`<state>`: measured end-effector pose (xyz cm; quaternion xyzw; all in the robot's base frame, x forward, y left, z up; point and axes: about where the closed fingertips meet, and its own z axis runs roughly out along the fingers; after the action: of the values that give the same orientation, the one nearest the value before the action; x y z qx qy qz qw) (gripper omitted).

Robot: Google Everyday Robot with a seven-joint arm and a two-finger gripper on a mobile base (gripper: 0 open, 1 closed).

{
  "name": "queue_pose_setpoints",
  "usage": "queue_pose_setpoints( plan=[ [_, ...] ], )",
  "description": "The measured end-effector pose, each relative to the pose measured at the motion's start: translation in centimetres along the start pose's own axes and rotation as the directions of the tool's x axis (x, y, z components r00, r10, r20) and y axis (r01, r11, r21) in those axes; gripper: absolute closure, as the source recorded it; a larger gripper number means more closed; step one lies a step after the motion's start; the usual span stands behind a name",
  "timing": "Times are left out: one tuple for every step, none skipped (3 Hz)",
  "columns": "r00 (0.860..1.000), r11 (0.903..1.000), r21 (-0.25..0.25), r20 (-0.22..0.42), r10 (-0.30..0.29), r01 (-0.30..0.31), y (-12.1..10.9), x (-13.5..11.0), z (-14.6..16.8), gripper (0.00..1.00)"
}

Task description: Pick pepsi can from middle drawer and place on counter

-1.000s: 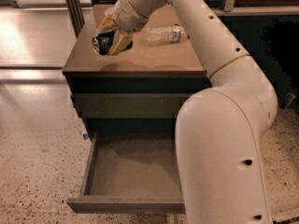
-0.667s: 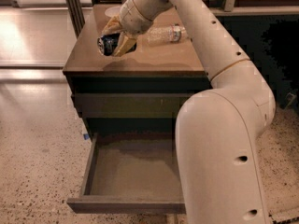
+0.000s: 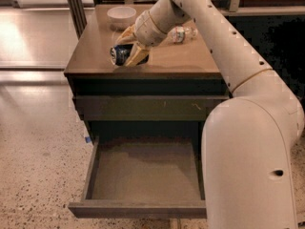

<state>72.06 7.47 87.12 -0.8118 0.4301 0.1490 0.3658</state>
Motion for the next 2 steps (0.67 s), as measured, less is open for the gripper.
queue_pose_setpoints(
  plan=[
    [1.000, 0.9994, -0.022, 0.011, 0.028, -0.028, 1.8, 0.6, 0.9, 1.00],
    [0.999, 0.9978, -0.054, 0.001, 0.039, -0.039, 2.9, 1.3, 1.7, 1.00]
  ],
)
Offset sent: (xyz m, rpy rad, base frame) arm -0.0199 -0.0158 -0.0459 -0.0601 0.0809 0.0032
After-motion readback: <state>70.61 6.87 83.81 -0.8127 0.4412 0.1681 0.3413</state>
